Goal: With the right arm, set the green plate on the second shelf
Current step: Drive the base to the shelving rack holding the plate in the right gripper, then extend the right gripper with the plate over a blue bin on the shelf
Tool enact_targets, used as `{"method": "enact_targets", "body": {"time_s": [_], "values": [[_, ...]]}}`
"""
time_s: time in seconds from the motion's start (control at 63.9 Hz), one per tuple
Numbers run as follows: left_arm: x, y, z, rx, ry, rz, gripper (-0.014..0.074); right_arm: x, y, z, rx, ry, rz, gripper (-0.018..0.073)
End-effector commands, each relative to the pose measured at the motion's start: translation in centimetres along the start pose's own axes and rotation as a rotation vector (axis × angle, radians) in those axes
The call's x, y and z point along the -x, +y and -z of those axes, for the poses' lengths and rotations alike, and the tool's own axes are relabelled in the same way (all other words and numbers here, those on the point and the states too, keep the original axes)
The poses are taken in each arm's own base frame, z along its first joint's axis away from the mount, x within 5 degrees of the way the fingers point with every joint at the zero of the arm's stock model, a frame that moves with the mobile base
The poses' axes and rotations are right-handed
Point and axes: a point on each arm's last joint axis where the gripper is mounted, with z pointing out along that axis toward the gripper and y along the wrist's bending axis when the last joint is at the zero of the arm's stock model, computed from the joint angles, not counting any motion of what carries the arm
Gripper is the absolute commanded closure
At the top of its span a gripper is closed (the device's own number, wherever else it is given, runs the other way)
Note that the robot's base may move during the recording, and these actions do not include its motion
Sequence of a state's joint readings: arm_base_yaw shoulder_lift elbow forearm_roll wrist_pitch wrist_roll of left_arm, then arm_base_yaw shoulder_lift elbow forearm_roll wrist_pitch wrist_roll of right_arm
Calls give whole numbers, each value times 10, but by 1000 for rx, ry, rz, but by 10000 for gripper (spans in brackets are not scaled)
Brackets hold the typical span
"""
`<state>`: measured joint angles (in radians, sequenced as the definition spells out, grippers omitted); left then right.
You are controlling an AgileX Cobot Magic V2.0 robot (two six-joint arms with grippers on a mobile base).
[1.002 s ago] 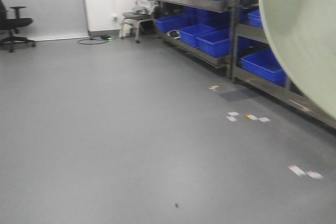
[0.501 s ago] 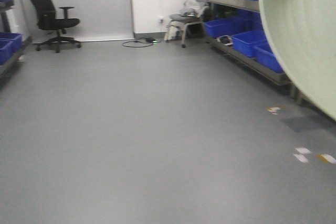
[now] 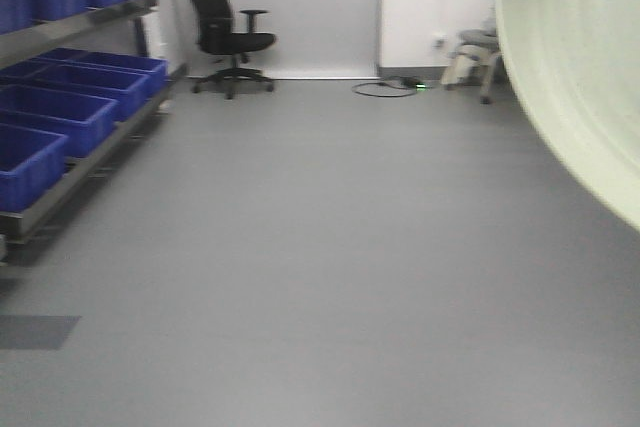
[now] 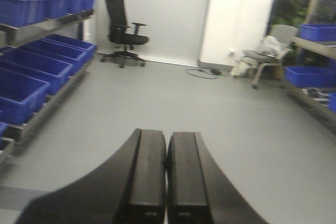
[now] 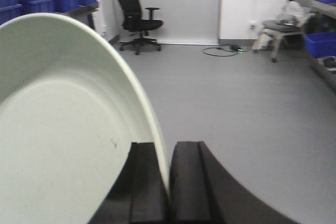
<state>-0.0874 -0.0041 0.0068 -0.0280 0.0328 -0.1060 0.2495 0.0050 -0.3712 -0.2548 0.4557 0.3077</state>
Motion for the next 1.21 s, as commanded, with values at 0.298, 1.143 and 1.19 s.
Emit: {"method": "enact_targets", "body": {"time_s": [0.298, 1.143, 1.19], "values": [[-5, 1, 0, -13, -63, 12, 466, 18, 3, 1, 30, -115, 2, 503], [-5, 1, 0, -13, -63, 12, 466, 18, 3, 1, 29, -114, 2, 503], [-5, 1, 0, -13, -63, 12, 466, 18, 3, 1, 29, -114, 2, 503]]}}
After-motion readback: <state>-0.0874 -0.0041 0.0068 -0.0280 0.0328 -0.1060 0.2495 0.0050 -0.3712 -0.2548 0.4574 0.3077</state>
